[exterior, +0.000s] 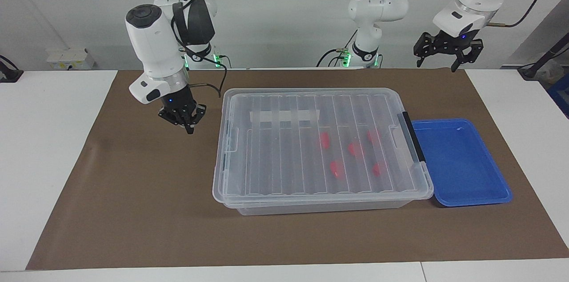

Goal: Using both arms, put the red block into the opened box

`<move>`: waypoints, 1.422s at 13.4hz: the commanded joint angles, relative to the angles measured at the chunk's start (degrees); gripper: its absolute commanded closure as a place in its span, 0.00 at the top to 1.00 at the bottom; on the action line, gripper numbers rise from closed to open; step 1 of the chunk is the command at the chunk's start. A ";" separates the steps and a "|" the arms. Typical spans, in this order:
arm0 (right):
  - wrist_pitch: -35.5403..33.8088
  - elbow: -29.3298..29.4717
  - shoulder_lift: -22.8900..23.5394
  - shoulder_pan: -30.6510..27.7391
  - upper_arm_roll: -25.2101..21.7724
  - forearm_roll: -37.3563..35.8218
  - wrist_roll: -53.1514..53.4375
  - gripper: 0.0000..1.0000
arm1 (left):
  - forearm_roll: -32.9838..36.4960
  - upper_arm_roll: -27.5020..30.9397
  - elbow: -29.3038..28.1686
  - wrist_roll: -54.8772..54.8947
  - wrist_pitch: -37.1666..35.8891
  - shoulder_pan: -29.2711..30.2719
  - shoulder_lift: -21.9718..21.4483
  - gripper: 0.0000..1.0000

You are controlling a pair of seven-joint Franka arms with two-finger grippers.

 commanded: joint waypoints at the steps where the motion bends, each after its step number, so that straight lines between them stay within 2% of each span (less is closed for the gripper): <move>1: -6.83 3.44 -0.79 -1.84 0.26 0.32 0.74 0.00 | 0.84 -0.63 -1.49 0.43 0.73 0.86 -1.27 1.00; 4: -15.00 9.68 -0.52 -2.54 0.09 0.06 0.83 0.00 | 0.84 -0.63 -1.49 0.43 0.73 0.86 -1.27 1.00; 9: -21.34 16.01 0.36 -4.12 0.08 -0.64 0.74 0.00 | 0.84 -0.63 -1.49 0.43 0.73 0.86 -1.27 1.00; 11: -21.35 16.20 0.36 -4.13 0.08 -0.73 0.83 0.00 | 0.84 -0.63 -1.49 0.43 0.73 0.86 -1.19 1.00; 12: -21.27 16.20 0.44 -4.21 0.08 -0.64 0.83 0.22 | 0.84 -0.63 -1.49 0.43 0.73 0.86 -1.27 1.00; 13: -21.00 16.02 0.44 -4.39 0.08 -0.47 0.91 0.99 | 0.84 -0.63 -1.49 0.43 0.81 0.86 -1.27 1.00; 19: -22.14 15.41 -0.43 -5.53 0.17 -0.47 0.74 1.00 | 0.84 -0.63 -1.49 0.43 0.73 0.86 -1.27 1.00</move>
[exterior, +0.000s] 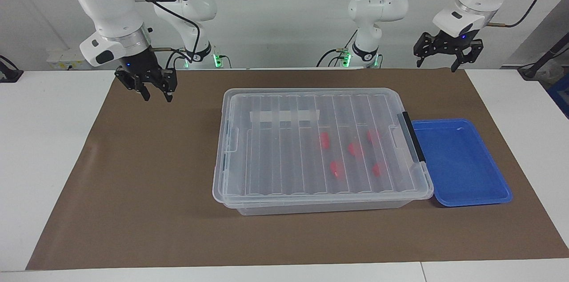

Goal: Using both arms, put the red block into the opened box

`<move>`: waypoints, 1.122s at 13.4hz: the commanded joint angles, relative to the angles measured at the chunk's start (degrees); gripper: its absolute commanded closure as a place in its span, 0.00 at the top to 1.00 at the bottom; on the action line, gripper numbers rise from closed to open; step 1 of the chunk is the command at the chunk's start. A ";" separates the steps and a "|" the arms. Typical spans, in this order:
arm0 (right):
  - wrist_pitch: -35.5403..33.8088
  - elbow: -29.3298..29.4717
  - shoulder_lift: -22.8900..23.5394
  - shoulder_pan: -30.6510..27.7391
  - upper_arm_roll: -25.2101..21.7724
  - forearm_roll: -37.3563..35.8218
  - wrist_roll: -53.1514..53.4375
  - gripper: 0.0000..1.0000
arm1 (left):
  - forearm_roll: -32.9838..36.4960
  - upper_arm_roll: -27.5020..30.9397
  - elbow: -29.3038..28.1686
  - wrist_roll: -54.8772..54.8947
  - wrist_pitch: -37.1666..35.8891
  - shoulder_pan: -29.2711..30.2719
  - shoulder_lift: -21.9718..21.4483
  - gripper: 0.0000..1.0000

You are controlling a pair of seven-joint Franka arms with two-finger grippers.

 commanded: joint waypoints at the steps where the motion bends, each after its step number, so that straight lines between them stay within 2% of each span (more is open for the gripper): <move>1: -1.49 1.05 0.22 -1.27 0.57 -0.43 0.70 1.00 | 0.84 -0.63 -1.49 0.43 0.73 0.86 -1.27 1.00; 12: -1.49 -0.97 -1.54 -1.36 0.57 -0.25 0.78 1.00 | 0.84 -0.63 -1.49 0.43 0.73 0.86 -1.27 1.00; 15: -0.89 -4.65 -3.90 -1.54 0.57 0.27 0.70 1.00 | 0.84 -0.63 -1.49 0.43 0.73 0.86 -1.27 1.00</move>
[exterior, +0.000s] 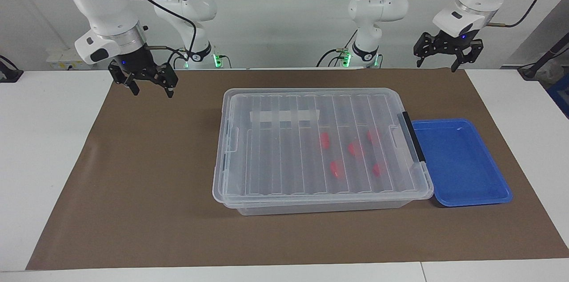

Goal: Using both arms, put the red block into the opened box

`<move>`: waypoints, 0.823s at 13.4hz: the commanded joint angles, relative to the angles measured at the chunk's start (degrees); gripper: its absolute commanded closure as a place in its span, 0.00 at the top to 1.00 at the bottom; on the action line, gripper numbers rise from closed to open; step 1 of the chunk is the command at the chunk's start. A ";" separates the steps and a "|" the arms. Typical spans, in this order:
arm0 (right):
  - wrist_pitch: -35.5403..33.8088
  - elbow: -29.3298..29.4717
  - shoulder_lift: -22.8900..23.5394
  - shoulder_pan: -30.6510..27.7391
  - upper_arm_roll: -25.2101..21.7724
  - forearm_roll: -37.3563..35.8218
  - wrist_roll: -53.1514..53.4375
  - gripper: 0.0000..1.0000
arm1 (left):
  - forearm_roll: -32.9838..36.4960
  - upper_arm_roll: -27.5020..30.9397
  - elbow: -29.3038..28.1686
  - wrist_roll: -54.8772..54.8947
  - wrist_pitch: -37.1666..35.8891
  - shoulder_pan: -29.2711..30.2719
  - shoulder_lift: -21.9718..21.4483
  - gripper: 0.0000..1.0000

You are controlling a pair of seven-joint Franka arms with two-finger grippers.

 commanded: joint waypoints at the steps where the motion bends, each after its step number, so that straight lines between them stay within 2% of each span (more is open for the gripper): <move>1: 0.47 -4.09 -3.12 -0.89 0.47 0.36 0.70 1.00 | 0.84 -0.63 -1.49 0.43 0.73 0.86 -1.27 1.00; 8: 1.61 -1.63 -2.60 -1.68 0.47 -0.17 0.17 1.00 | 0.84 -0.63 -1.49 0.43 0.73 0.86 -1.19 1.00; 11: -0.23 -0.14 -2.68 -1.94 0.64 -0.08 0.08 1.00 | 0.84 -0.63 -1.49 0.43 0.73 0.86 -1.27 1.00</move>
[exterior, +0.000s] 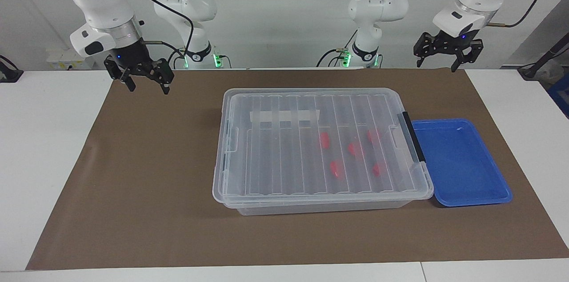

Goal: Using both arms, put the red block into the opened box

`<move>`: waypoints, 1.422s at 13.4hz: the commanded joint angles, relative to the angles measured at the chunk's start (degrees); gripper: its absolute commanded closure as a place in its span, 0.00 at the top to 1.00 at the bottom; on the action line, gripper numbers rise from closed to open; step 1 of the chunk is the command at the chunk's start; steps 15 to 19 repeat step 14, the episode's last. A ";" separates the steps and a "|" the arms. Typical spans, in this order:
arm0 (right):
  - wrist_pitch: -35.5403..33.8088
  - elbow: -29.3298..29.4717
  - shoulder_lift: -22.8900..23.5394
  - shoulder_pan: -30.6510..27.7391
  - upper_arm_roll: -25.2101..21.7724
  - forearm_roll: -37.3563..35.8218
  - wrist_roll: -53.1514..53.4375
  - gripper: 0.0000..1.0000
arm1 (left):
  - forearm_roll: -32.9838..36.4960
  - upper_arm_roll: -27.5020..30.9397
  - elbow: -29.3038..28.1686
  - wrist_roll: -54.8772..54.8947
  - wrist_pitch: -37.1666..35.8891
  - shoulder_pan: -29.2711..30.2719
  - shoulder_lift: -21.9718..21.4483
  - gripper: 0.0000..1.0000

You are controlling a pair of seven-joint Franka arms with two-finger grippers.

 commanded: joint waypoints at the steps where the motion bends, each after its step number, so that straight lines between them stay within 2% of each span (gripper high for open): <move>1: -1.52 1.10 -0.52 -1.27 0.64 0.25 -0.09 1.00 | 0.84 -0.63 -1.49 0.43 0.73 0.86 -1.27 1.00; 3: -2.31 1.37 -0.61 -0.32 -0.84 0.25 -0.09 1.00 | 0.84 -0.63 -1.49 0.35 0.81 0.86 -1.27 1.00; 6: -5.38 3.73 -0.52 4.68 -7.15 -0.53 -0.45 1.00 | 0.84 -0.63 -1.49 0.43 0.64 0.86 -1.19 1.00; 7: -6.26 4.62 -0.35 5.22 -7.96 -0.45 -0.53 1.00 | 0.84 -0.63 -1.49 0.43 0.72 0.86 -1.27 1.00; 19: -6.45 3.57 -0.61 5.67 -7.70 0.25 -0.53 1.00 | 0.84 -0.63 -1.49 0.43 0.64 0.86 -1.27 1.00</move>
